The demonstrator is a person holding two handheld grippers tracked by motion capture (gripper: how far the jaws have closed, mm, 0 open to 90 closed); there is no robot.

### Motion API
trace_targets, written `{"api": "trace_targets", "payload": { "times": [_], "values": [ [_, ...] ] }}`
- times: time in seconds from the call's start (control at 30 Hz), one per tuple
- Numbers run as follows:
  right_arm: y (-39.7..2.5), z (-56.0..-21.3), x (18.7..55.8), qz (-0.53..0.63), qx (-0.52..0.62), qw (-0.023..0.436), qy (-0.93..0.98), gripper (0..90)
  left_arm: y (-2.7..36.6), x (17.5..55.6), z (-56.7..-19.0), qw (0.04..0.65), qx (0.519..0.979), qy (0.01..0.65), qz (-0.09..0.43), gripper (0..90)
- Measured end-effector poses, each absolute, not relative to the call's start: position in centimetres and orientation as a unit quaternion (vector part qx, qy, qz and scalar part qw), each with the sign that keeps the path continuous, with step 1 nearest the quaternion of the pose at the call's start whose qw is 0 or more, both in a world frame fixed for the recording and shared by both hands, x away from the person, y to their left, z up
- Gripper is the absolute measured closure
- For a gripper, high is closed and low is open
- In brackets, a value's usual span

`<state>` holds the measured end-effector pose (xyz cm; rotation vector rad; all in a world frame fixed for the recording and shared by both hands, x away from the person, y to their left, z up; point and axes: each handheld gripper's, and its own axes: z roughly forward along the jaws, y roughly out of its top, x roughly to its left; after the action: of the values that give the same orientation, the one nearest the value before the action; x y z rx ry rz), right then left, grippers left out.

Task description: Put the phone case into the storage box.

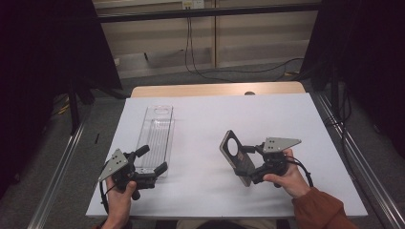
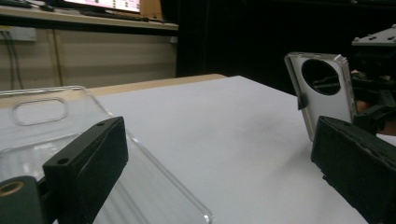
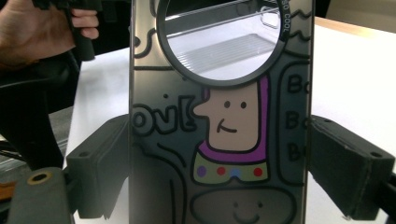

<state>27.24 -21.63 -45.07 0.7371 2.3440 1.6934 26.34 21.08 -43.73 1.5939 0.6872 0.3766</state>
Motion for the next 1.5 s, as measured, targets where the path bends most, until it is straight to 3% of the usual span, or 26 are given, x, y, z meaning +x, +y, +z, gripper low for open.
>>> {"api": "trace_targets", "payload": {
  "times": [0.33, 0.43, 0.77, 1.5],
  "values": [
    [-20.7, -44.7, 27.1, 0.572, 0.222, 0.062, 0.787, 12.2, 19.1, 26.8, -43.6, 0.625, 0.737, 0.226, 0.123, 4.9],
    [-20.4, -44.7, 27.0, 0.574, 0.213, 0.059, 0.788, 12.1, 17.6, 26.4, -43.5, 0.631, 0.745, 0.200, 0.083, 4.7],
    [-20.1, -44.6, 27.1, 0.580, 0.202, 0.051, 0.788, 12.2, 14.5, 26.6, -43.6, 0.674, 0.720, 0.163, 0.033, 0.9],
    [-20.5, -44.7, 27.7, 0.595, 0.176, 0.040, 0.784, 12.2, 8.9, 30.2, -41.7, 0.689, 0.718, 0.097, 0.013, 0.6]
  ]
}}
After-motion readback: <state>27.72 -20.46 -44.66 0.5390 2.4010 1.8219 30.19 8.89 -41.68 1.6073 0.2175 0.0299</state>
